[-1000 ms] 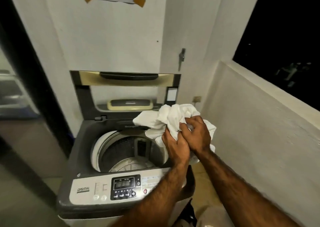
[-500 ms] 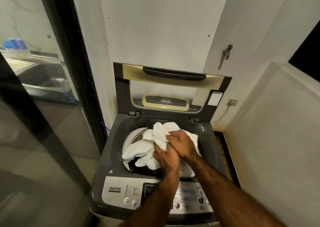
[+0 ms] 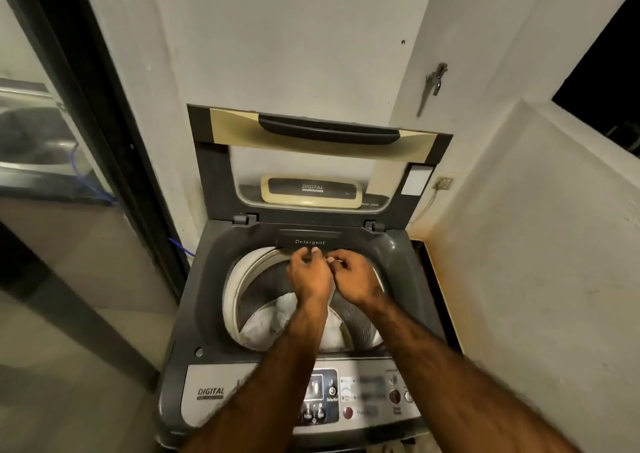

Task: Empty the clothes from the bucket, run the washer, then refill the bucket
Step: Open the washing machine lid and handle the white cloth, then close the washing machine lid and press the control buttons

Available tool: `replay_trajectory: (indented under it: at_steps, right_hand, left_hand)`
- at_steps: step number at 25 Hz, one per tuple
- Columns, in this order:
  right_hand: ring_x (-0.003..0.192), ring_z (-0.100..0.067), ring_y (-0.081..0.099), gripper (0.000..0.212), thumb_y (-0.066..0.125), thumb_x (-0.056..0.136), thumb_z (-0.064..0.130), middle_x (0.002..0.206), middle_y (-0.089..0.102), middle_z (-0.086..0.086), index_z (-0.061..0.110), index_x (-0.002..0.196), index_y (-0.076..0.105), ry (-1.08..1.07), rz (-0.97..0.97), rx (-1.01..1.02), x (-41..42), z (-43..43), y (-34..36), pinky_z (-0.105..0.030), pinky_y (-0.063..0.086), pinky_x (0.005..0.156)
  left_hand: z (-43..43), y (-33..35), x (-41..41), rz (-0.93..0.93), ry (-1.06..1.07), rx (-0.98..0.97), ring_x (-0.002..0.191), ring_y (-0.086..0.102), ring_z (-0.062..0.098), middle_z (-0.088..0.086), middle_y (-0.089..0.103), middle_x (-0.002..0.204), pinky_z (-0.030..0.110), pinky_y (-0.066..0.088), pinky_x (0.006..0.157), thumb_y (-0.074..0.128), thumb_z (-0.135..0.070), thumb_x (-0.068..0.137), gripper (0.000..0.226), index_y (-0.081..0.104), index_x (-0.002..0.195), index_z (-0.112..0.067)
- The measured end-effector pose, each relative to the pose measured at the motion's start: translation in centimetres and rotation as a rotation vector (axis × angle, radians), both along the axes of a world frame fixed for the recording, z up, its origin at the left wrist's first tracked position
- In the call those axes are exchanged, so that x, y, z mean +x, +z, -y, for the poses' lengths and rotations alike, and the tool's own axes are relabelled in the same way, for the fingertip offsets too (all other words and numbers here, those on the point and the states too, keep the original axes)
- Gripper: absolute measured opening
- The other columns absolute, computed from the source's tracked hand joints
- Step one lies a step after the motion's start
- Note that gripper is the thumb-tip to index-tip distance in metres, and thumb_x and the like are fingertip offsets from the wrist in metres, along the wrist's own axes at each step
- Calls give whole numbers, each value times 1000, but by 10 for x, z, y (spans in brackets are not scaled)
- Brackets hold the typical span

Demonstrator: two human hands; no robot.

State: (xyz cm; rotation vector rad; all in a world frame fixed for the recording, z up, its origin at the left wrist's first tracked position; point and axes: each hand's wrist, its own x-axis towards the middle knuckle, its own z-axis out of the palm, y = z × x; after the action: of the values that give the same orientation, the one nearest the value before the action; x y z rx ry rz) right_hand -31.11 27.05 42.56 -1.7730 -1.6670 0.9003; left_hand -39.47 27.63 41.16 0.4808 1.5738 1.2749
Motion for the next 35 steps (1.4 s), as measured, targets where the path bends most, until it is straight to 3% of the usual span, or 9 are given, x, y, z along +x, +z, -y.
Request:
replay_trajectory:
  at_steps: [3, 7, 10, 12, 16, 19, 24, 31, 35]
  right_hand:
    - [105, -17, 67, 23, 57, 101, 23, 116, 72, -3, 17, 118, 71, -12, 47, 131, -1, -7, 20, -39, 56, 95]
    - [104, -15, 62, 26, 60, 99, 31, 115, 68, -2, 15, 116, 71, -73, 209, 513, -9, -29, 76, -32, 54, 88]
    - [110, -18, 58, 28, 61, 97, 30, 119, 64, -3, 15, 119, 70, -130, 367, 763, -14, -50, 122, -32, 51, 86]
    - [119, -25, 56, 36, 66, 93, 24, 129, 61, -8, 13, 127, 66, -100, 531, 842, -12, -64, 146, -39, 51, 93]
    - [137, -32, 46, 67, 71, 86, 14, 148, 50, -13, 15, 148, 47, 64, 859, 617, -4, -83, 170, -50, 38, 114]
    - [133, -30, 49, 63, 69, 88, 16, 145, 53, -10, 17, 148, 47, 99, 918, 552, -3, -85, 169, -48, 39, 114]
    - [111, -25, 59, 38, 69, 92, 20, 123, 62, -7, 19, 130, 64, 90, 964, 535, -7, -63, 173, -41, 51, 93]
    - [108, -27, 57, 30, 64, 96, 25, 119, 60, -7, 17, 125, 65, 225, 975, 468, 1, -5, 168, -44, 53, 87]
    - [96, -23, 62, 22, 57, 97, 25, 109, 67, -3, 21, 114, 69, 374, 842, 237, 14, 23, 175, -40, 54, 83]
  left_hand:
    - [-10, 17, -2, -104, -27, 98, 108, 63, 21, 7, 62, 124, 35, 54, 93, 58, -24, 97, 14, 61, 111, -23]
    - [-23, 83, -16, -349, -37, 443, 98, 65, 13, -3, 67, 108, 30, 57, 85, 65, -19, 92, 9, 66, 96, -28]
    - [-41, 131, -32, -803, -36, 726, 105, 56, 10, -7, 64, 110, 26, 50, 86, 62, -21, 92, 13, 68, 103, -24]
    - [-61, 153, -45, -1163, -90, 795, 116, 52, 14, -4, 60, 123, 31, 45, 96, 60, -23, 92, 28, 67, 119, -23]
    - [-90, 163, -73, -1656, -358, 636, 133, 48, 25, 4, 55, 141, 48, 32, 117, 63, -31, 93, 49, 53, 140, -22]
    - [-93, 162, -80, -1709, -443, 624, 127, 52, 24, 3, 59, 135, 45, 36, 115, 60, -35, 96, 47, 53, 140, -23]
    - [-71, 166, -72, -1691, -515, 674, 103, 63, 19, 0, 66, 111, 38, 56, 91, 58, -36, 98, 30, 67, 123, -23]
    - [-7, 159, -74, -1607, -631, 683, 94, 60, 16, -2, 66, 101, 38, 55, 85, 56, -36, 98, 24, 69, 113, -24]
    - [22, 160, -81, -1422, -850, 570, 87, 60, 17, -3, 69, 97, 37, 52, 81, 59, -37, 96, 24, 72, 109, -22]
